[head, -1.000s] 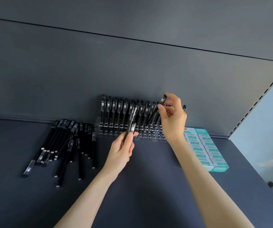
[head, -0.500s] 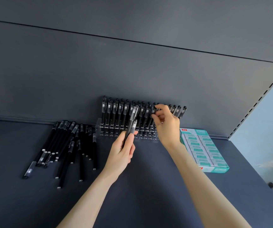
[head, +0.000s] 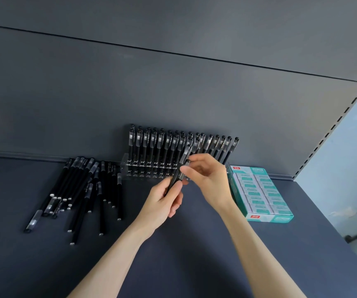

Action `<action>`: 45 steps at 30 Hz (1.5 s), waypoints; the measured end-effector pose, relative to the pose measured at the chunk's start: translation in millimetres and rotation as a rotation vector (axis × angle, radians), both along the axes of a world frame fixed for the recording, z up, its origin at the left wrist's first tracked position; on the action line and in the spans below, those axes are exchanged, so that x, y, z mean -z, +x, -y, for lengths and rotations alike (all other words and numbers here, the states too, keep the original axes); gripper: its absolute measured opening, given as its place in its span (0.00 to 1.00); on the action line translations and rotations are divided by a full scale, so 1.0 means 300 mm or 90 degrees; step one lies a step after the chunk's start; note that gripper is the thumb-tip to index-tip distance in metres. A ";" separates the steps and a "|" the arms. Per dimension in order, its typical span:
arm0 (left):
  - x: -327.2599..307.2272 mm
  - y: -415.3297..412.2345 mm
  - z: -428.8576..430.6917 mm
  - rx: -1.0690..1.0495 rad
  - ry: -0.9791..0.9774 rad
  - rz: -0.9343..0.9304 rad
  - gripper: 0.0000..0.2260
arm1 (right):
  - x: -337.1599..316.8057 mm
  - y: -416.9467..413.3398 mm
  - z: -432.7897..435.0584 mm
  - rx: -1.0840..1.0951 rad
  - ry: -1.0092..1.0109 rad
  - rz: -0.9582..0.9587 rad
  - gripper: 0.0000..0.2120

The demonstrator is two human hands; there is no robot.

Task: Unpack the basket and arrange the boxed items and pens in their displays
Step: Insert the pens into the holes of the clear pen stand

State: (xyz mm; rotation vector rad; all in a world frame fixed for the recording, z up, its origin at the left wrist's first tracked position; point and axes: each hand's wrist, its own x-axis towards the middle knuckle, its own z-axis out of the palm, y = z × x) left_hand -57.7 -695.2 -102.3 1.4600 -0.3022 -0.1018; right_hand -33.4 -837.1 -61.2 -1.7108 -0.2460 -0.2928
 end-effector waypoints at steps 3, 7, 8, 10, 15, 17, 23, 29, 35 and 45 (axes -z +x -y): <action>0.004 -0.001 0.003 0.000 0.013 -0.007 0.10 | -0.011 -0.007 0.012 0.020 0.074 0.006 0.08; 0.012 0.001 0.002 -0.010 0.018 -0.027 0.08 | -0.015 -0.008 0.036 0.031 0.156 0.003 0.10; 0.013 0.001 0.003 -0.014 0.026 -0.018 0.06 | -0.012 -0.009 0.034 0.027 0.150 -0.005 0.10; 0.014 0.000 0.007 -0.021 0.046 0.006 0.08 | -0.006 -0.011 0.025 0.022 0.128 -0.014 0.14; 0.014 -0.003 0.016 -0.048 0.055 0.022 0.08 | -0.002 -0.005 0.013 0.069 0.139 -0.001 0.17; 0.019 0.004 0.015 -0.081 0.042 0.030 0.06 | -0.016 0.007 0.024 0.110 0.187 0.023 0.15; 0.029 0.013 0.004 -0.146 0.041 0.052 0.10 | -0.090 0.066 0.086 0.235 0.089 0.161 0.19; 0.017 0.012 0.002 -0.175 0.000 0.036 0.11 | -0.095 0.125 0.085 0.292 -0.006 0.206 0.20; 0.008 0.007 0.006 -0.170 -0.006 0.042 0.11 | -0.059 0.157 0.068 0.292 -0.035 0.216 0.19; 0.010 0.014 0.008 -0.188 -0.012 0.024 0.12 | 0.016 0.182 0.071 0.272 -0.167 0.221 0.15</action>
